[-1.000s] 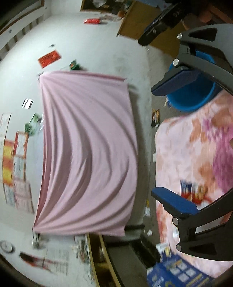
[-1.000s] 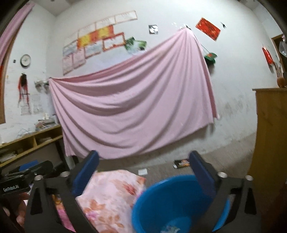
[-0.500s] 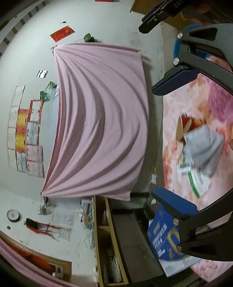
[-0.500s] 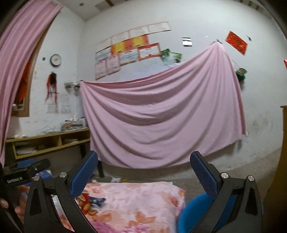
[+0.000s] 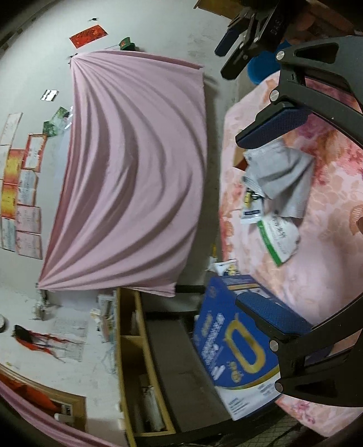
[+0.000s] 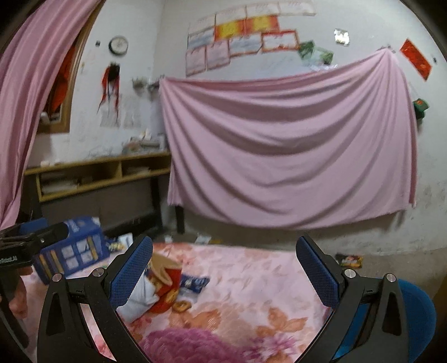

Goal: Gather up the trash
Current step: 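Grasp the red-and-yellow paper cup with the right tool while the left tool grasps grey masks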

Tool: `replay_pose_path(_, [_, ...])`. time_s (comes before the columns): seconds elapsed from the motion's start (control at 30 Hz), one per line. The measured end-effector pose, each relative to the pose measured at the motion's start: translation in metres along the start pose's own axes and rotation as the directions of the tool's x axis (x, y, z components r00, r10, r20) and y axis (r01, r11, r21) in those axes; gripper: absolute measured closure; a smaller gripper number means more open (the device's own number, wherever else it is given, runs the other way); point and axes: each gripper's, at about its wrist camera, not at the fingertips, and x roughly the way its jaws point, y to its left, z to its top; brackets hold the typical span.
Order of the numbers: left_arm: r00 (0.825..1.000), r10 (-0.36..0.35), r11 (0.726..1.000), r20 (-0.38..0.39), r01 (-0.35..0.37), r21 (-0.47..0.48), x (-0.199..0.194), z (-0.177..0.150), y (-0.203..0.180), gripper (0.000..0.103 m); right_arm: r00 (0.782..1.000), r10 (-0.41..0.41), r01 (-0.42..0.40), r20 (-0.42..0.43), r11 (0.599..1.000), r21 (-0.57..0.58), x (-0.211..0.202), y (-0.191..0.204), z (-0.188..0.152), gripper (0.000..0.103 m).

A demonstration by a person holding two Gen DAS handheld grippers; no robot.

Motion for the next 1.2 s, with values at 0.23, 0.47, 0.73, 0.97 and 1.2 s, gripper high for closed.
replay_pose_path(0.23, [0.99,-0.062,0.998,-0.125,0.062,0.0,0.021,-0.012,0.002,0.004,0.987,0.063,-0.062,-0.151,0.998,0.017,0.031,0.011,-0.009,0.0])
replay_pose_path(0.47, [0.95,-0.188,0.982,-0.248,0.186,-0.031,0.051,-0.013,-0.002,0.037,0.956,0.12,-0.117,-0.268,0.993,0.029,0.06,0.017,-0.017,0.027])
replay_pose_path(0.73, [0.884,-0.313,0.949,-0.347,0.284,-0.135,0.08,-0.019,0.0,0.058,0.919,0.184,-0.174,-0.347,0.983,0.06,0.081,0.019,-0.023,0.046])
replay_pose_path(0.97, [0.859,-0.363,0.931,-0.362,0.315,-0.186,0.084,-0.018,0.002,0.083,0.878,0.259,-0.242,-0.403,0.966,0.094,0.1,0.027,-0.027,0.05])
replay_pose_path(1.2, [0.859,-0.378,0.924,-0.345,0.329,-0.194,0.078,-0.011,0.003,0.102,0.847,0.308,-0.279,-0.434,0.951,0.133,0.111,0.03,-0.031,0.075])
